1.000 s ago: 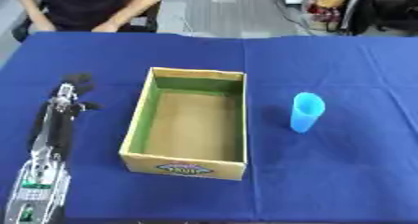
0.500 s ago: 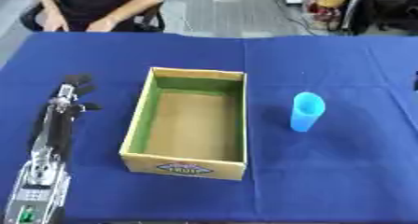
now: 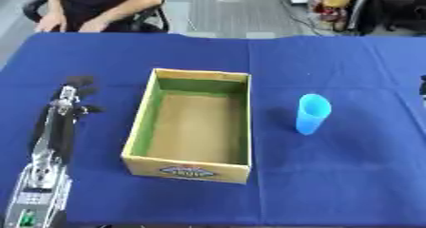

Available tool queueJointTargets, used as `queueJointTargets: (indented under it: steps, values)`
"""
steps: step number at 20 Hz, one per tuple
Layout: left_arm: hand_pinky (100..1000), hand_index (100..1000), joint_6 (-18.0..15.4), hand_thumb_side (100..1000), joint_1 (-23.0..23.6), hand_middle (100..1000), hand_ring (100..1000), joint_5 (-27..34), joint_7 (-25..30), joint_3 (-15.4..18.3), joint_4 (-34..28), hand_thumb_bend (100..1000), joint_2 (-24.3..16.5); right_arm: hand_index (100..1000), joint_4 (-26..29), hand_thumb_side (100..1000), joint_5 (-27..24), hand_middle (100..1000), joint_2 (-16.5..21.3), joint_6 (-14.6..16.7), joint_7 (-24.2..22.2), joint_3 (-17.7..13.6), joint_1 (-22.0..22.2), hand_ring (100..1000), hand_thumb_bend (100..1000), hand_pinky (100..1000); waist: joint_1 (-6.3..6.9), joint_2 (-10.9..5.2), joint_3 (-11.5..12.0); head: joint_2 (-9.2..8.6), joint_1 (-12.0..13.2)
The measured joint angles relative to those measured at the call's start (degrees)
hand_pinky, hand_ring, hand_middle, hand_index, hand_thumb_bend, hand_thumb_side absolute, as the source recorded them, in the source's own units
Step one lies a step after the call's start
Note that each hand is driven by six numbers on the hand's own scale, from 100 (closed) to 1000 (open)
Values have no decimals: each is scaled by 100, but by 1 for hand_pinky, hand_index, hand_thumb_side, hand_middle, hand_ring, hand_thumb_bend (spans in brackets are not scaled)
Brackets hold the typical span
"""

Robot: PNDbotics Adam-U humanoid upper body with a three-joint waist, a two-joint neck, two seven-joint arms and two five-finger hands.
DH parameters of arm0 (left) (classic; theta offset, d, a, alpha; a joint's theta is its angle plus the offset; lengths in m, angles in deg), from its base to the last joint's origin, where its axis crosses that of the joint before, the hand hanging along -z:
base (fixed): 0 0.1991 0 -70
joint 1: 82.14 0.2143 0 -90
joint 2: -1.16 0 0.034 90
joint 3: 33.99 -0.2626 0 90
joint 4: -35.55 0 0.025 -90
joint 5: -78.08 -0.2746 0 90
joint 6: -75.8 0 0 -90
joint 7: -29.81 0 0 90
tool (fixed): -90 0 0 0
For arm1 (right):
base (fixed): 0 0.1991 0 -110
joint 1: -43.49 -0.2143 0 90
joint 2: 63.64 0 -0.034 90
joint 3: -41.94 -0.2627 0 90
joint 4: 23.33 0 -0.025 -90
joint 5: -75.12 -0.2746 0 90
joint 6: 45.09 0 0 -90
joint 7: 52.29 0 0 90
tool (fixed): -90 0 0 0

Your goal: Pick up objects on the table and place them in the box.

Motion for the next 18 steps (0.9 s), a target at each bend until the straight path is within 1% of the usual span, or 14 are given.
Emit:
queueJointTargets:
  steps: [18]
  values:
    - [605,840,-1,1000,0,833,818,0,5,0,13,428,0,901,-2,821,48,781,0,14,-65,1,0,794,177,843,0,0,5,0,0]
